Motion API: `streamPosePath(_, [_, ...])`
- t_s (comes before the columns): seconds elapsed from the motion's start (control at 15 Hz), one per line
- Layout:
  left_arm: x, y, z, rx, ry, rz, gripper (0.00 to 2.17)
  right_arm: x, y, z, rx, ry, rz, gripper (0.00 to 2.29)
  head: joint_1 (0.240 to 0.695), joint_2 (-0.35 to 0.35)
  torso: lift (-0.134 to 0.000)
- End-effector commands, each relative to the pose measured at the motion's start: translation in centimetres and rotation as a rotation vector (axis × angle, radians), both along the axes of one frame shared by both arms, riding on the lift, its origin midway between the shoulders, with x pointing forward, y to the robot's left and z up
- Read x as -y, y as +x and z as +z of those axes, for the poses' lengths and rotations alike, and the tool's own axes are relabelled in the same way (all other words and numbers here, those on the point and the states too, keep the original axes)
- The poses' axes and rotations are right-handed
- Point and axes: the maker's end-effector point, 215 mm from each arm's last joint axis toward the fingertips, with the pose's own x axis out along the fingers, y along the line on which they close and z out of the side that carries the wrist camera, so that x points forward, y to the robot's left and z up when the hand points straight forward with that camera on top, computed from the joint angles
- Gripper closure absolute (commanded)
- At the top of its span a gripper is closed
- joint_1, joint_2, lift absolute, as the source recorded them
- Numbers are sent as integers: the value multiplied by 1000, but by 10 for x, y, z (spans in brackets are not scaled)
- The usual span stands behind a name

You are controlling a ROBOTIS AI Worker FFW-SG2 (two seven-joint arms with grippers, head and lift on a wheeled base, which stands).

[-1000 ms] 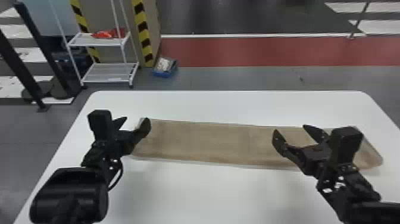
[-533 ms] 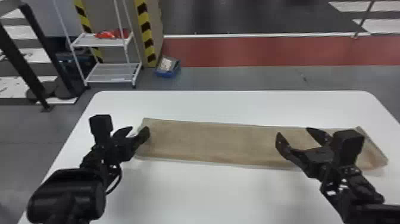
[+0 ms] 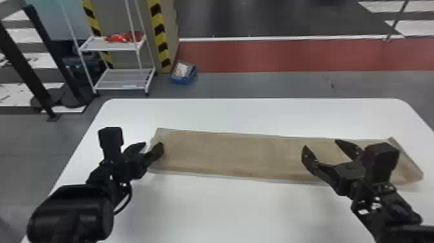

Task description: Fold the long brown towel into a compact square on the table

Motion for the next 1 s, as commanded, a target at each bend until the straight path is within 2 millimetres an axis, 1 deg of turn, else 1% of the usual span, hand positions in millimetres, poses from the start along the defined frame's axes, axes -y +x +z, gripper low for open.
streamPosePath(0.0, [2, -3, -3, -17, 1, -7, 545, 2, -1, 1, 1, -1, -2, 124, 695, 54, -116])
streamPosePath(0.07, [3, -3, -3, -16, 1, -9, 559, 2, -1, 1, 1, -1, -2, 124, 695, 51, -116])
streamPosePath(0.13, [3, -3, -3, -19, 1, -9, 751, 2, -1, 2, 3, -1, -2, 124, 695, 50, -116])
streamPosePath(0.2, [3, -2, 2, -10, 2, -9, 886, 1, -1, 2, 3, -1, -1, 124, 695, 49, -116])
streamPosePath(0.33, [3, -5, 1, -19, 3, -9, 1183, 1, -2, 0, 0, 1, 1, 124, 695, 49, -116])
streamPosePath(0.4, [3, -5, 3, -14, 1, -4, 1393, 2, -3, 0, 0, 4, -1, 124, 695, 49, -116])
streamPosePath(0.53, [4, -5, 10, 2, 0, -5, 1433, 5, -4, 1, 1, 7, -5, 124, 695, 49, -116])
streamPosePath(0.6, [6, -7, 15, 13, 1, -7, 1538, 6, -4, 1, 1, 9, -6, 124, 695, 49, -116])
streamPosePath(0.67, [10, -8, 23, 28, -10, -6, 1723, 6, -4, 2, 4, 10, -6, 124, 695, 47, -116])
streamPosePath(0.87, [19, -9, 65, 103, -36, 0, 1723, 10, -5, 2, 3, 14, -11, 124, 695, 37, -116])
streamPosePath(0.93, [27, -12, 75, 101, -39, -1, 1723, 11, -5, 1, 4, 14, -14, 124, 695, 34, -116])
